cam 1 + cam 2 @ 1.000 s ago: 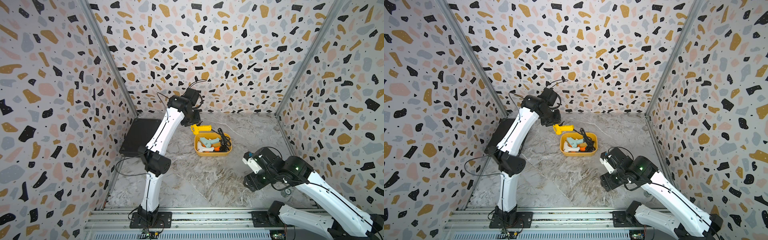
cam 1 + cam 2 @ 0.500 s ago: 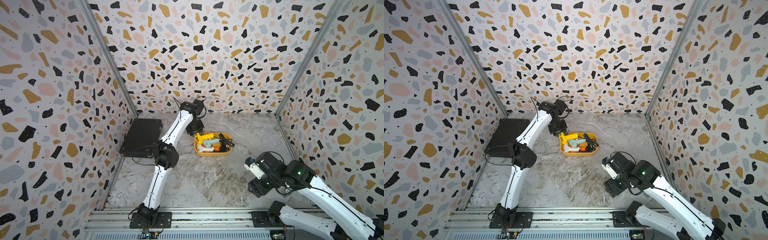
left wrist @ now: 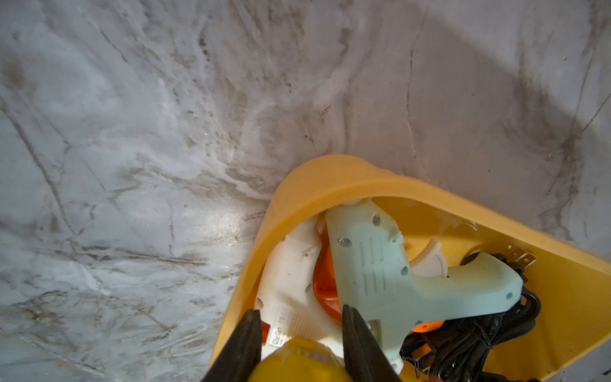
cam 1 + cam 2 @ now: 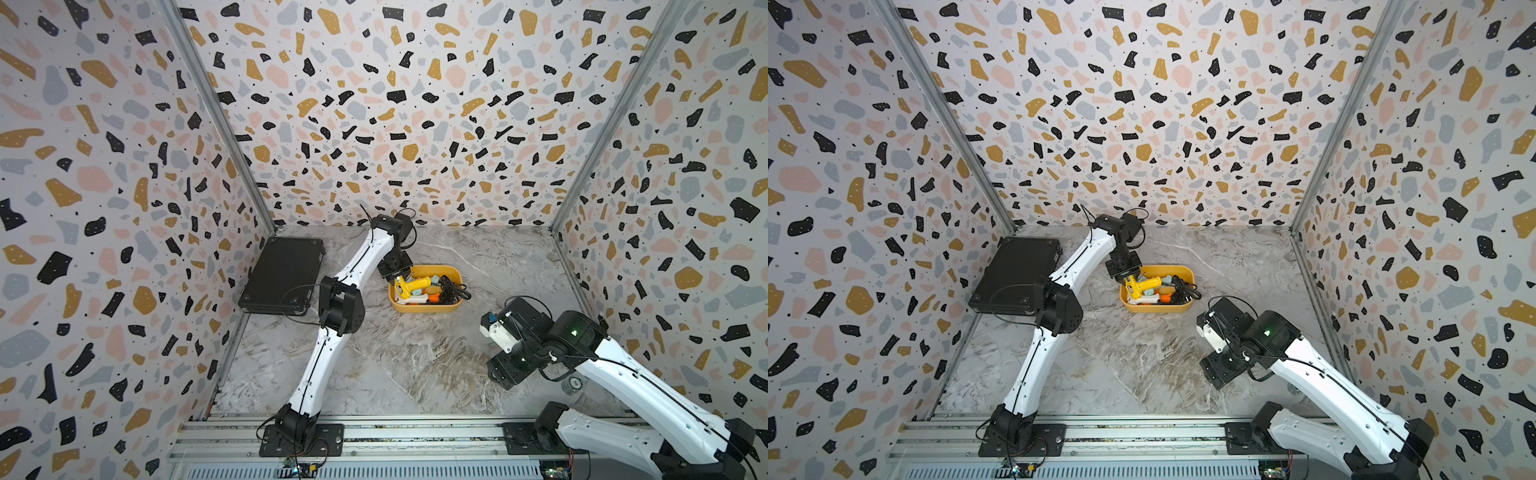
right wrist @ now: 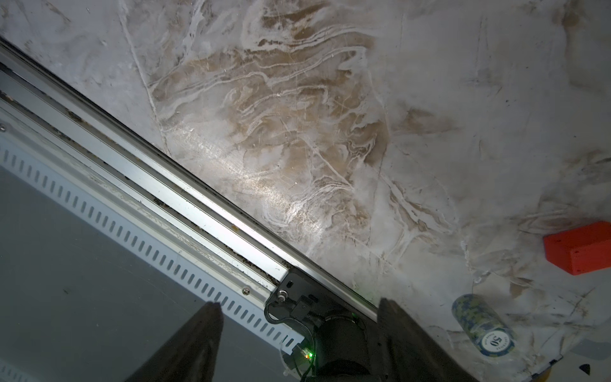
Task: Put the hot melt glue gun into the storage box
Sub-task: Place the hot melt adhesive gun in the storage box.
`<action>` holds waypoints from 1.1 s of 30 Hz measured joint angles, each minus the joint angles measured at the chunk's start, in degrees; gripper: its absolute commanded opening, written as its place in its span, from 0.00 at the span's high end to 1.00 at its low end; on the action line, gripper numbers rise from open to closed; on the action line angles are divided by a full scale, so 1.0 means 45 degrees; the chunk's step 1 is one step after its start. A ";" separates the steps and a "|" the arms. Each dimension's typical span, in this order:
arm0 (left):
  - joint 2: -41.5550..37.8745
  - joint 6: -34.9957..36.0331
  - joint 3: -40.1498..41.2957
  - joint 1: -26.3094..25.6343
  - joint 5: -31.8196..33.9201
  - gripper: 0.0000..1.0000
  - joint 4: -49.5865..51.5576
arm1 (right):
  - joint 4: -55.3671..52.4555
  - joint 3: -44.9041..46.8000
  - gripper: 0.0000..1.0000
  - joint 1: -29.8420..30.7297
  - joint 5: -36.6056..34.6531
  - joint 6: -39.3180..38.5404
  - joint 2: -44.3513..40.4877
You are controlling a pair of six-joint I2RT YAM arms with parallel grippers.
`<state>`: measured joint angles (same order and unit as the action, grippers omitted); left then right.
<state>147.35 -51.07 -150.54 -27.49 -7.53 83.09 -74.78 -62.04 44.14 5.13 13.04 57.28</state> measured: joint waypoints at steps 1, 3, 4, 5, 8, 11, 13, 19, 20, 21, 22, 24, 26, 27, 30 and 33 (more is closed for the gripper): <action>0.0000 0.0005 0.0000 0.0000 0.0000 1.00 0.0000 | 0.0019 0.0000 0.21 -0.0078 0.0063 -0.0029 0.0044; 0.0005 0.0112 0.0000 0.0000 -0.0010 1.00 0.0000 | 0.0053 0.0000 0.21 -0.0204 0.0170 -0.0078 0.0092; 0.0024 0.0194 -0.0005 0.0000 -0.0010 1.00 0.0005 | 0.0073 0.0005 0.21 -0.0262 0.0219 -0.0102 0.0102; 0.0044 0.0248 -0.0005 0.0000 -0.0005 1.00 0.0005 | 0.0087 0.0005 0.21 -0.0306 0.0257 -0.0117 0.0102; 0.0121 0.0437 -0.0005 0.0000 -0.0068 0.98 0.0005 | 0.0112 0.0019 0.21 -0.0452 0.0359 -0.0131 0.0107; 0.0219 0.0539 -0.0005 0.0000 -0.0228 0.84 -0.0019 | 0.0131 0.0024 0.20 -0.0549 0.0423 -0.0141 0.0112; 0.0243 0.0549 -0.0005 0.0005 -0.0335 0.79 -0.0058 | 0.0151 0.0053 0.20 -0.0588 0.0466 -0.0146 0.0136; 0.0243 0.0568 -0.0005 0.0005 -0.0359 0.57 -0.0073 | 0.0194 0.0243 0.20 -0.0665 0.0646 -0.0185 0.0296; 0.0243 0.0578 -0.0005 0.0000 -0.0364 0.54 -0.0083 | 0.0189 0.0267 0.20 -0.0680 0.0670 -0.0194 0.0306; 0.0257 0.0583 -0.0005 0.0000 -0.0403 0.51 -0.0112 | 0.0194 0.0272 0.20 -0.0680 0.0680 -0.0199 0.0321; 0.0262 0.0588 -0.0005 -0.0015 -0.0461 0.48 -0.0151 | 0.0194 0.0272 0.20 -0.0699 0.0699 -0.0204 0.0335; 0.0267 0.0607 -0.0005 -0.0039 -0.0559 0.44 -0.0228 | 0.0199 0.0272 0.20 -0.0729 0.0714 -0.0204 0.0340; 0.0267 0.0641 -0.0005 -0.0063 -0.0578 0.43 -0.0262 | 0.0199 0.0272 0.20 -0.0753 0.0719 -0.0204 0.0345; 0.0267 0.0670 -0.0005 -0.0073 -0.0583 0.42 -0.0267 | 0.0199 0.0272 0.20 -0.0753 0.0719 -0.0209 0.0345; 0.0267 0.0724 -0.0005 -0.0083 -0.0578 0.41 -0.0287 | 0.0199 0.0272 0.20 -0.0763 0.0748 -0.0209 0.0359; 0.0267 0.0782 -0.0005 -0.0087 -0.0593 0.38 -0.0316 | 0.0199 0.0272 0.20 -0.0763 0.0782 -0.0228 0.0369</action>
<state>148.55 -47.55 -150.56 -27.88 -10.20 81.67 -73.89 -60.82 40.71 8.64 12.01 58.94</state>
